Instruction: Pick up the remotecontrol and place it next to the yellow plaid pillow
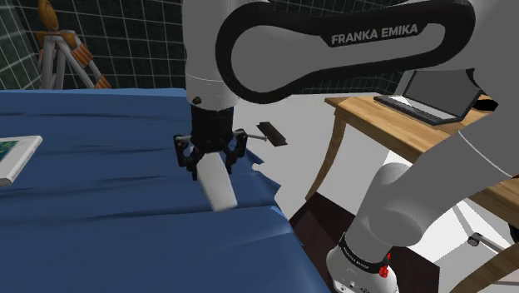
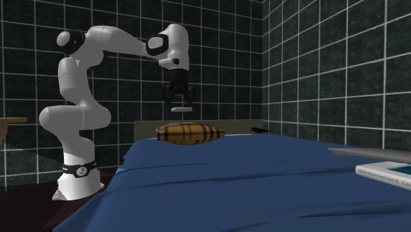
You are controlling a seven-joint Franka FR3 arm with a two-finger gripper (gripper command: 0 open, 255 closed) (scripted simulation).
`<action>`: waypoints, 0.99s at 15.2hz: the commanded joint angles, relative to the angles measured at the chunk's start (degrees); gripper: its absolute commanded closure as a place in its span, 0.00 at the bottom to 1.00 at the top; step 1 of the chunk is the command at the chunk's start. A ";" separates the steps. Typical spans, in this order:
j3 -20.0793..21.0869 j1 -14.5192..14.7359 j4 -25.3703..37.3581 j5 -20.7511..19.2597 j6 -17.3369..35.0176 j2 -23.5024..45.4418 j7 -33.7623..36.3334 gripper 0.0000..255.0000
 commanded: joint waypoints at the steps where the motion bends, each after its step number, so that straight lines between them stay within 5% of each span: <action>1: -0.27 1.43 -3.19 1.88 -1.01 -4.47 0.13 1.00; 15: -0.73 14.71 -19.41 11.72 -13.67 -33.98 6.68 1.00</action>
